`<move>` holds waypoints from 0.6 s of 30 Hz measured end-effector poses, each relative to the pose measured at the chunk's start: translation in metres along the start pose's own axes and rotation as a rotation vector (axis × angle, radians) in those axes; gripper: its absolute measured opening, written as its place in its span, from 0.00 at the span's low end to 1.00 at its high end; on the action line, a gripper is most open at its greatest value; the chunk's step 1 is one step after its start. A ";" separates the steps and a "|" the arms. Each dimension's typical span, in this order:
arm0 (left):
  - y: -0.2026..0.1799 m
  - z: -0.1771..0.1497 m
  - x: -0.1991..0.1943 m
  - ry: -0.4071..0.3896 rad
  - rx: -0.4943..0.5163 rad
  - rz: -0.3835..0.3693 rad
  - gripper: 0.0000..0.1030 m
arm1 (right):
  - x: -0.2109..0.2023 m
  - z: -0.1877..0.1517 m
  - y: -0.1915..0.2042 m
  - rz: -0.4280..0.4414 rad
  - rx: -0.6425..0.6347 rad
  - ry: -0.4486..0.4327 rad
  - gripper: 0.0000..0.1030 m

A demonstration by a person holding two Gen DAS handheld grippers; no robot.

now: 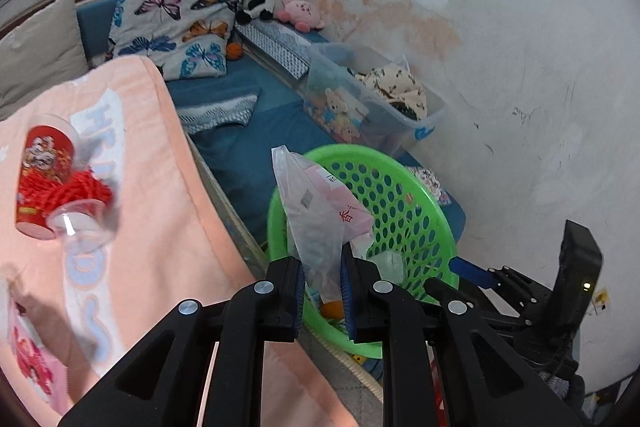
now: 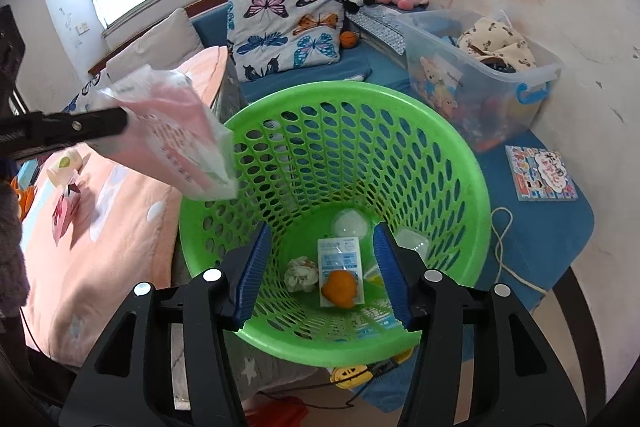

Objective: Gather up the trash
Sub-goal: 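Carry the chip into the basket and open the right gripper while the left drops the bag there, then move both grippers back over the bed toward the remaining trash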

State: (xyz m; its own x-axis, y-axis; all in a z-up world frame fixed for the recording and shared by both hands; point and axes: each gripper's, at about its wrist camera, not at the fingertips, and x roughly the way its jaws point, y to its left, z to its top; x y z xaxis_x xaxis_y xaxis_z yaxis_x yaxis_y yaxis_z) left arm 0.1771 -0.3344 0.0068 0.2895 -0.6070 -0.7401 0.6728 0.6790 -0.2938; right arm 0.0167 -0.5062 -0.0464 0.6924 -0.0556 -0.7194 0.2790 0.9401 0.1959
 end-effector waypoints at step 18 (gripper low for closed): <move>0.006 -0.025 -0.010 0.004 0.017 0.012 0.61 | -0.016 -0.008 -0.002 -0.003 0.015 -0.024 0.53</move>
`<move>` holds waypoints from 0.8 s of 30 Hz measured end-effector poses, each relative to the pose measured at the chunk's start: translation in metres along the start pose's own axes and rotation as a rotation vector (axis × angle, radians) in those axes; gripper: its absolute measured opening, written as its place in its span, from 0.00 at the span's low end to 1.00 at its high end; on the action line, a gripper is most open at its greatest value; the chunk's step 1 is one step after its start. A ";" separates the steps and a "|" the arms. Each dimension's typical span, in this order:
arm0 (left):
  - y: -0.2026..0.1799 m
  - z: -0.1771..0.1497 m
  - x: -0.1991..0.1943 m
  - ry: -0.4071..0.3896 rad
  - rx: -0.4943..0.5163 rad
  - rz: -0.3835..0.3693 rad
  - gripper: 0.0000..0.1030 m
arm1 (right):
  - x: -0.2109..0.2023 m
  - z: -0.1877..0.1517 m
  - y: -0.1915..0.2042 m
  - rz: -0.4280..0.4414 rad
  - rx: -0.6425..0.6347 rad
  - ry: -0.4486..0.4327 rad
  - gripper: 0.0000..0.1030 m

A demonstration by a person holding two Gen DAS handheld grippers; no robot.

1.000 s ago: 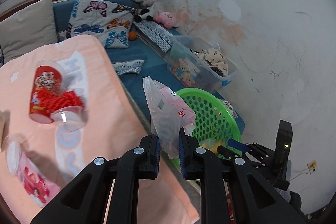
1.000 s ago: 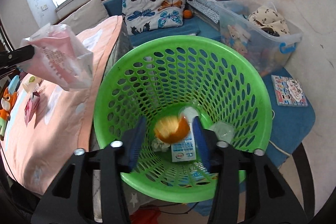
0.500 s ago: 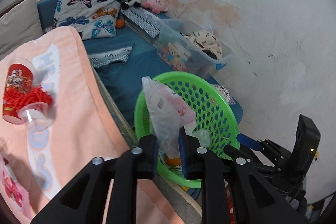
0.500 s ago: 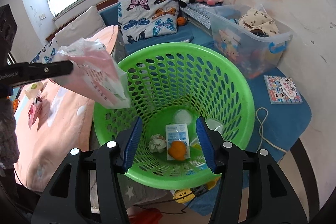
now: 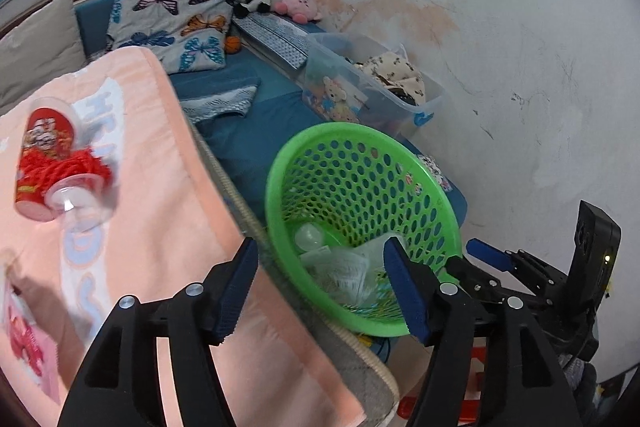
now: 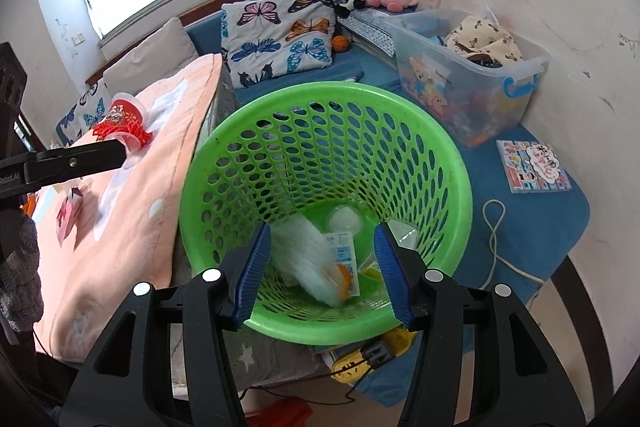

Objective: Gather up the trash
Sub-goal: 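Move both grippers back over the bed toward the remaining trash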

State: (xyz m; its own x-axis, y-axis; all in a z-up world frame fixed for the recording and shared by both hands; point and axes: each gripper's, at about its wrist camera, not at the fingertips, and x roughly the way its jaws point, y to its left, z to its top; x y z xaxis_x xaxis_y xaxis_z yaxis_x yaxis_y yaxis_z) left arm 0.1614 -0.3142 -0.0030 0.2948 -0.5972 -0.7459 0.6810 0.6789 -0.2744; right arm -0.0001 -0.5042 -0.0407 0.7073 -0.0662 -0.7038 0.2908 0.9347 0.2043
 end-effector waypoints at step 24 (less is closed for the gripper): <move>0.206 -0.031 -0.142 -0.192 -0.307 0.474 0.67 | 0.023 0.019 0.143 0.202 -0.243 0.021 0.64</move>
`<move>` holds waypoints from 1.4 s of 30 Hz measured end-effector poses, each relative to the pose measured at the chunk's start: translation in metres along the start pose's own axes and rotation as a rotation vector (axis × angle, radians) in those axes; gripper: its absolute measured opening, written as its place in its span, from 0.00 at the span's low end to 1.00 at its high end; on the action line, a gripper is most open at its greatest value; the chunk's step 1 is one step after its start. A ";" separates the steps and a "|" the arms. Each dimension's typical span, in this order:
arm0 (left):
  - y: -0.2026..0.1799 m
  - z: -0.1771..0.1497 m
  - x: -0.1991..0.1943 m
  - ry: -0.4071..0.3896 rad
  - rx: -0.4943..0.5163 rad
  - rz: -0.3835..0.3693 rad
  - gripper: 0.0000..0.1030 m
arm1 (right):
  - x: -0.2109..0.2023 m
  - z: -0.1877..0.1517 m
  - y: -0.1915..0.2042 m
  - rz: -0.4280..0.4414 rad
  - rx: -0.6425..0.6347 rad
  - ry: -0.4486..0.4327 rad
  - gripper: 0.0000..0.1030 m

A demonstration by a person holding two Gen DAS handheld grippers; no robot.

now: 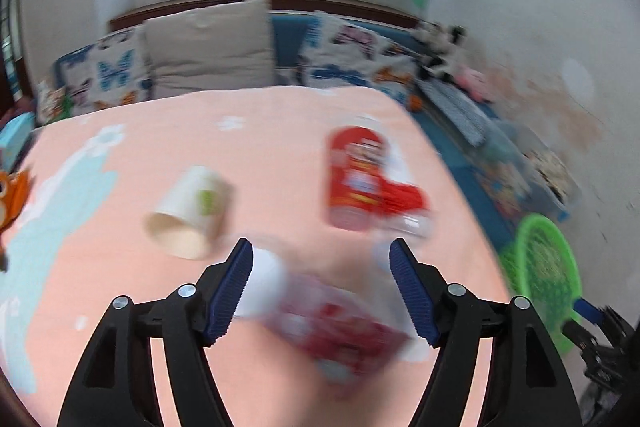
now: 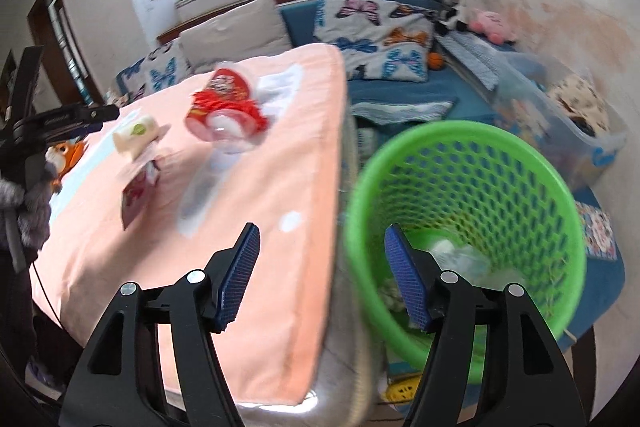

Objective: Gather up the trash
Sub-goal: 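Move both grippers back over the bed toward the remaining trash, then grasp the white paper cup with the left gripper while the right grasps the pink wafer wrapper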

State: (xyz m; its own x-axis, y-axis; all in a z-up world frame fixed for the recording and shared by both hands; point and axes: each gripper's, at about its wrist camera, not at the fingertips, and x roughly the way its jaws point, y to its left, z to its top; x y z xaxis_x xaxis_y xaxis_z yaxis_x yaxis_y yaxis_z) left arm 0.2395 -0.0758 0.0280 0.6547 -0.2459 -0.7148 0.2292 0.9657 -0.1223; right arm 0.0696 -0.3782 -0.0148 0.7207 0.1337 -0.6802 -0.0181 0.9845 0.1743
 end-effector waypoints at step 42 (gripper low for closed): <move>0.121 0.040 0.126 0.250 -0.115 0.094 0.72 | 0.167 0.040 0.200 0.274 -0.373 0.260 0.68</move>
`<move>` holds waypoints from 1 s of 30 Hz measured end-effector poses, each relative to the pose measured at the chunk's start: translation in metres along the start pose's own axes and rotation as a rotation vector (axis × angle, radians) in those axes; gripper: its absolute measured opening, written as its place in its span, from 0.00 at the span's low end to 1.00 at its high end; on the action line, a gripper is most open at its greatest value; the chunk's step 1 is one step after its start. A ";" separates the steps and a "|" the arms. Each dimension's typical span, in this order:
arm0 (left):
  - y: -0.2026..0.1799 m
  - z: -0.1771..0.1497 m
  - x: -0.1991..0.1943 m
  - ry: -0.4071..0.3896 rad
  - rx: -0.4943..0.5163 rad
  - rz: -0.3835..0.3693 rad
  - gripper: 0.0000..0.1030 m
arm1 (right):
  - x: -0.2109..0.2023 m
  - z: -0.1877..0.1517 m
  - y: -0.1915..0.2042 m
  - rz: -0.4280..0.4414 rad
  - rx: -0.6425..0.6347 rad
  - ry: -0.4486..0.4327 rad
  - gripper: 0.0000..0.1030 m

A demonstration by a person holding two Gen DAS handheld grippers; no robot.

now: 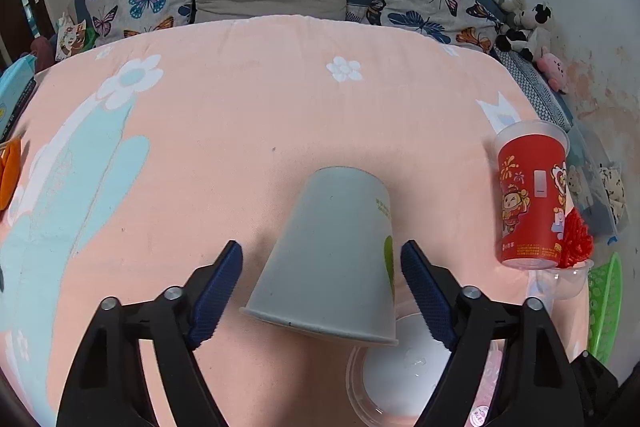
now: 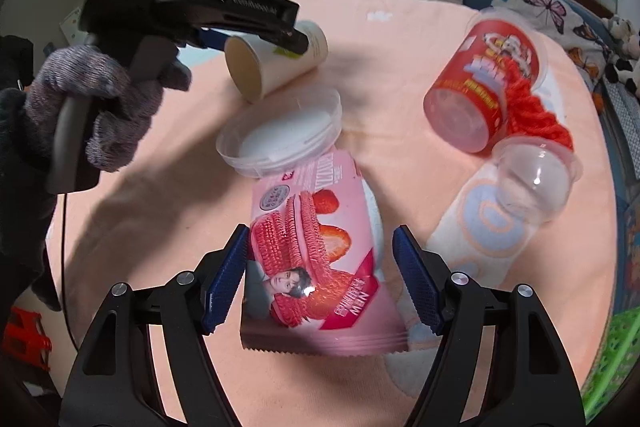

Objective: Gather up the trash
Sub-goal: 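Grasp the white paper cup with the left gripper while the right grasps the pink wafer wrapper, then drop the wafer wrapper into the basket with the right gripper while the left drops the paper cup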

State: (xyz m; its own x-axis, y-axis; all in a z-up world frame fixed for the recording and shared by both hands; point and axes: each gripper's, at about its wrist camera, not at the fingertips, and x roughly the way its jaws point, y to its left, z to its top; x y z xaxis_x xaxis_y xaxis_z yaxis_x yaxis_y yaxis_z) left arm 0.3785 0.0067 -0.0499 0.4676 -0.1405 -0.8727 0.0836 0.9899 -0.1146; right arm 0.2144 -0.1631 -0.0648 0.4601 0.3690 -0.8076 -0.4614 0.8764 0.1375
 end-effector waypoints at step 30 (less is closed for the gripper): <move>-0.027 -0.061 -0.112 -0.213 0.005 -0.147 0.61 | -0.112 -0.072 -0.016 -0.076 0.088 -0.149 0.55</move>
State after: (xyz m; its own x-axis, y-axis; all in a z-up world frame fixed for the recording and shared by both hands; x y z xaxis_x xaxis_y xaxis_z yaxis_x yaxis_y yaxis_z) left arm 0.2706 -0.0032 0.0222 0.6251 -0.2839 -0.7271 0.1686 0.9586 -0.2294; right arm 0.1154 -0.2406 -0.0182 0.6016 0.3367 -0.7243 -0.3556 0.9249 0.1346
